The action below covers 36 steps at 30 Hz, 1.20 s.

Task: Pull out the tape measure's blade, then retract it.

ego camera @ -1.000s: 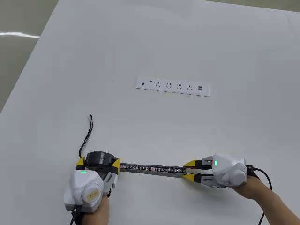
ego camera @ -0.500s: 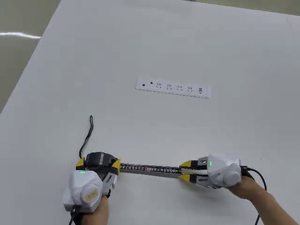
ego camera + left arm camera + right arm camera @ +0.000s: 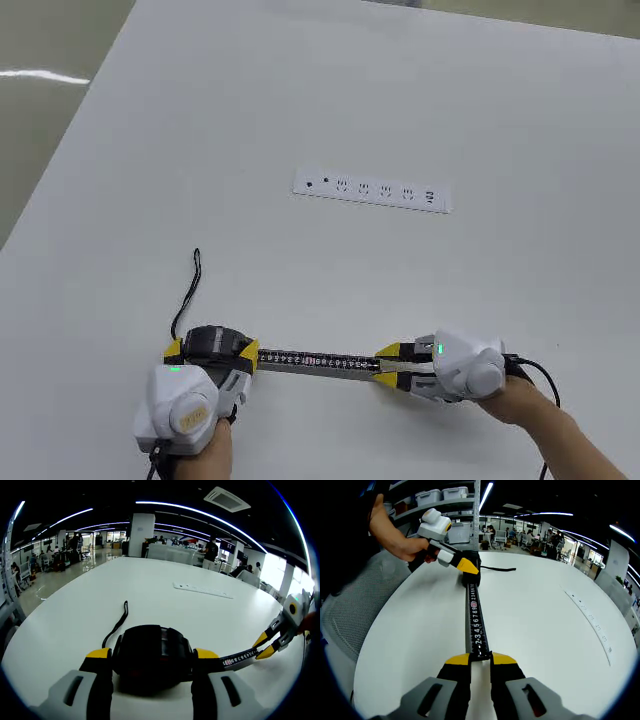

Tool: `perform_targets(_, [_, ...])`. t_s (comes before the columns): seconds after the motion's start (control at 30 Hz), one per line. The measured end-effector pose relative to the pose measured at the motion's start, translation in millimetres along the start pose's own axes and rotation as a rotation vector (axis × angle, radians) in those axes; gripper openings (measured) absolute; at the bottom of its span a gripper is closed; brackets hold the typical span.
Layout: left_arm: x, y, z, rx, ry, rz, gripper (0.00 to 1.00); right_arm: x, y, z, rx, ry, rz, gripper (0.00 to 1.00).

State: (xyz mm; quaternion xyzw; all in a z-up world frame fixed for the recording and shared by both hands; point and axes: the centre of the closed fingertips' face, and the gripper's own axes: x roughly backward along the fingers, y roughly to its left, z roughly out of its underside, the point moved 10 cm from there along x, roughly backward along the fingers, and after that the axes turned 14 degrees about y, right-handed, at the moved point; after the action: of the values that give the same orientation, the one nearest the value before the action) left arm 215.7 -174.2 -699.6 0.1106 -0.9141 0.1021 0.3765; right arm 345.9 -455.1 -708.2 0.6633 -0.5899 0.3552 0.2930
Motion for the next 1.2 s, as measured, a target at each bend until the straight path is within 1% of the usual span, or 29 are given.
perform_targets(0.33, [-0.4, 1.3, -0.5, 0.008, 0.001, 0.010, 0.60, -4.1, -0.9, -5.4, 0.002, -0.004, -0.004, 0.12])
perform_targets(0.9, [0.1, 1.8, -1.4, 0.028, -0.002, 0.017, 0.60, -12.9, -4.7, -23.3, 0.022, -0.016, 0.001, 0.12])
perform_targets(1.2, [0.7, 2.2, -1.6, 0.024, 0.001, 0.024, 0.60, -19.0, -4.1, -31.3, 0.028, -0.024, -0.006, 0.12])
